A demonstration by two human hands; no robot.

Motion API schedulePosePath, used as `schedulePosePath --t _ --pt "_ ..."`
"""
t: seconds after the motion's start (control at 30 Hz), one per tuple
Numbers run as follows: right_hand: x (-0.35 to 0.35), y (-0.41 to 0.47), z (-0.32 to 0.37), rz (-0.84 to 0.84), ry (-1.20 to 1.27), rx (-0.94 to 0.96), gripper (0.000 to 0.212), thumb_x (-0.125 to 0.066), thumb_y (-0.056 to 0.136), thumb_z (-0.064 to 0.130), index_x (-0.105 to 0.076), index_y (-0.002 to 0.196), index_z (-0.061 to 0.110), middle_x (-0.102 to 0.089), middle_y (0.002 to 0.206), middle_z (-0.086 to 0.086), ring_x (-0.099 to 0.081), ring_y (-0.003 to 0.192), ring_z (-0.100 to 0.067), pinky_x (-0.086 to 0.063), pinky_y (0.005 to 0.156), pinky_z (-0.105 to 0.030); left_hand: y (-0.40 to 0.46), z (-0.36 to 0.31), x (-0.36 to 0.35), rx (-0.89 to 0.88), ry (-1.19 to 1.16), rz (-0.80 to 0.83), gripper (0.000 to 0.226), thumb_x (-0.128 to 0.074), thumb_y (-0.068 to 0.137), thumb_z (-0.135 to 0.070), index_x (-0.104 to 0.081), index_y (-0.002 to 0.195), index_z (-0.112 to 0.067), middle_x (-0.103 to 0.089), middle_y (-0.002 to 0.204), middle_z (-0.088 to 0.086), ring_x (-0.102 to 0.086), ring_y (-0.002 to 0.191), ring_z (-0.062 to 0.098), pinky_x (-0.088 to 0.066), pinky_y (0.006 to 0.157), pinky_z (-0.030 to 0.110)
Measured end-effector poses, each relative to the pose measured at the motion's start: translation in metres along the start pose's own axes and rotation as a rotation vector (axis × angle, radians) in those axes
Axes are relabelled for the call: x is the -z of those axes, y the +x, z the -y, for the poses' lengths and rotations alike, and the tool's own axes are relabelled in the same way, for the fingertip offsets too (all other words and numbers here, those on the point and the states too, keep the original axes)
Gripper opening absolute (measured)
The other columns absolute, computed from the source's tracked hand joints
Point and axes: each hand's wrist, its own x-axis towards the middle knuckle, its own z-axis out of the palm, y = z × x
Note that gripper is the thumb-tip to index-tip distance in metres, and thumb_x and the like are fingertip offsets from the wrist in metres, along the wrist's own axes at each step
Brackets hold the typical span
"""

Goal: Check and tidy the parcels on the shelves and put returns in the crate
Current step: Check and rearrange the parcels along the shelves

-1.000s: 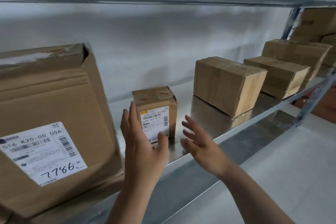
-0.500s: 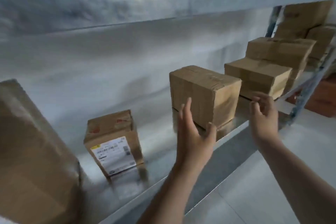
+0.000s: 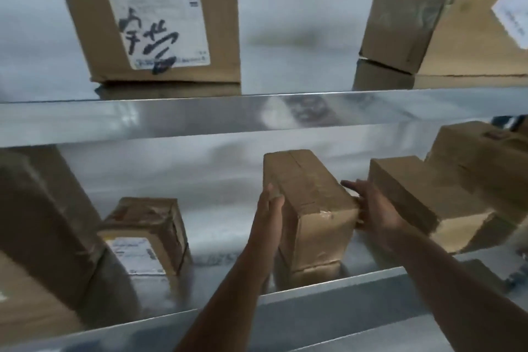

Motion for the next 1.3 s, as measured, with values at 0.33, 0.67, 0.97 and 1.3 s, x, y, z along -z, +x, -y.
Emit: schedulePosePath --t 0.33,0.67,0.97,1.3 --pt "0.001 -0.043 -0.032 0.053 -0.002 0.194 0.025 -0.041 0.109 0.013 -0.061 0.117 0.026 -0.071 0.068 0.031 -0.067 0.062 0.014 -0.051 0.062 -0.011 -0.045 0.014 -0.013 -0.056 -0.053 -0.066 0.043 -0.055 0.084 -0.052 -0.055 0.128 -0.053 -0.067 0.121 -0.018 -0.067 0.103 0.001 -0.055 0.093 0.029" --pt "0.014 -0.022 -0.057 0.331 0.074 0.383 0.048 -0.042 0.092 0.049 -0.067 0.129 0.032 -0.072 0.127 0.001 -0.069 0.116 -0.014 -0.052 0.095 -0.04 -0.064 0.018 -0.025 -0.302 0.033 -0.107 0.05 -0.061 0.09 -0.038 -0.051 0.138 -0.049 -0.06 0.135 -0.026 -0.058 0.126 0.001 -0.047 0.11 0.043" --pt "0.018 -0.023 -0.069 0.338 -0.029 0.49 0.056 -0.04 0.09 0.072 -0.048 0.143 0.054 -0.054 0.146 0.026 -0.049 0.138 0.0 -0.038 0.118 -0.044 -0.054 0.027 -0.017 -0.38 0.048 -0.114 0.055 -0.067 0.083 -0.027 -0.056 0.135 -0.036 -0.065 0.131 -0.019 -0.066 0.114 0.001 -0.055 0.092 0.033" --pt "0.012 -0.033 -0.072 0.339 -0.026 0.517 0.067 -0.042 0.107 0.011 -0.021 0.143 0.063 -0.048 0.134 0.043 -0.051 0.118 0.022 -0.049 0.08 -0.003 -0.05 0.038 -0.005 -0.405 0.121 -0.135 0.072 -0.065 0.073 -0.012 -0.047 0.131 -0.051 -0.06 0.138 -0.017 -0.058 0.128 0.011 -0.049 0.092 0.029"
